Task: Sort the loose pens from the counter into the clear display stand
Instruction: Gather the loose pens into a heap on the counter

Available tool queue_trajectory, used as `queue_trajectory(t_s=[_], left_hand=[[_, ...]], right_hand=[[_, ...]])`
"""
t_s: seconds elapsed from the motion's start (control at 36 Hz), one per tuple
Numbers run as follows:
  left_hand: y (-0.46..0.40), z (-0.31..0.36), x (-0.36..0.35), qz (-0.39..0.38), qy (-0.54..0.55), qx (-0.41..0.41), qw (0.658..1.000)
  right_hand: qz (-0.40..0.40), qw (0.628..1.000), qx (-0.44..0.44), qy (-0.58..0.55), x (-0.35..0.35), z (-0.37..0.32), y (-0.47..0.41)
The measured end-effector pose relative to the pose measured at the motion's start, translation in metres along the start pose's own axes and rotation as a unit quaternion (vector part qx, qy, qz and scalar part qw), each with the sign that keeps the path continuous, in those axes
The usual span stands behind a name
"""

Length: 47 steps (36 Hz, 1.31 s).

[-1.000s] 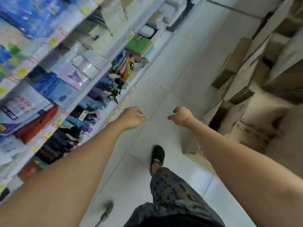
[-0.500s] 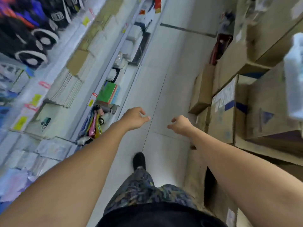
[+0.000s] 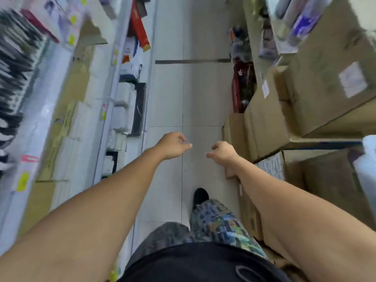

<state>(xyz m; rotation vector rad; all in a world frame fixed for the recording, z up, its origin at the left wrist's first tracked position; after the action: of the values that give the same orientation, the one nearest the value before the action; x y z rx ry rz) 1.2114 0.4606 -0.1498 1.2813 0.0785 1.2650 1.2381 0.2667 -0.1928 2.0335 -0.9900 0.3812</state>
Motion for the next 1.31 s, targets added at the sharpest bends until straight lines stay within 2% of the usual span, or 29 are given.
queue_trajectory(t_s=[0.31, 0.5, 0.58, 0.83, 1.03, 1.31], left_hand=[[-0.176, 0.113, 0.155, -0.017, -0.012, -0.023, 1.0], [-0.295, 0.198, 0.247, -0.021, -0.026, -0.033, 0.999], [-0.341, 0.245, 0.276, -0.043, -0.058, -0.041, 0.997], [-0.481, 0.4, 0.343, -0.028, -0.112, -0.077, 0.99], [-0.561, 0.504, 0.393, -0.044, -0.116, -0.077, 0.989], [-0.699, 0.648, 0.465, -0.072, -0.11, -0.126, 0.983]], right_hand=[[0.009, 1.0, -0.021, 0.01, 0.125, -0.069, -0.209], [0.057, 0.994, -0.062, -0.077, 0.214, -0.101, -0.324], [0.069, 0.992, -0.065, -0.085, 0.254, -0.109, -0.371], [0.081, 0.988, -0.069, -0.108, 0.372, -0.102, -0.526], [0.074, 0.988, -0.077, -0.108, 0.475, -0.111, -0.628], [0.085, 0.988, -0.085, -0.1, 0.59, -0.123, -0.766]])
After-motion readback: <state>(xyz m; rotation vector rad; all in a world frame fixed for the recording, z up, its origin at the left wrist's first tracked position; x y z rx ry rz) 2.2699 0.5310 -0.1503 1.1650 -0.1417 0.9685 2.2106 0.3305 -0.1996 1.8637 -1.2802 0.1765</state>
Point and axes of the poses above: each hand's wrist, its own y-axis away from the middle knuckle, its own x-axis out of the back of the hand, z = x × y, the point moved 9 cm from there along -y, towards the middle knuckle, and after that the axes turned 14 degrees about x, right-handed, at the moved point
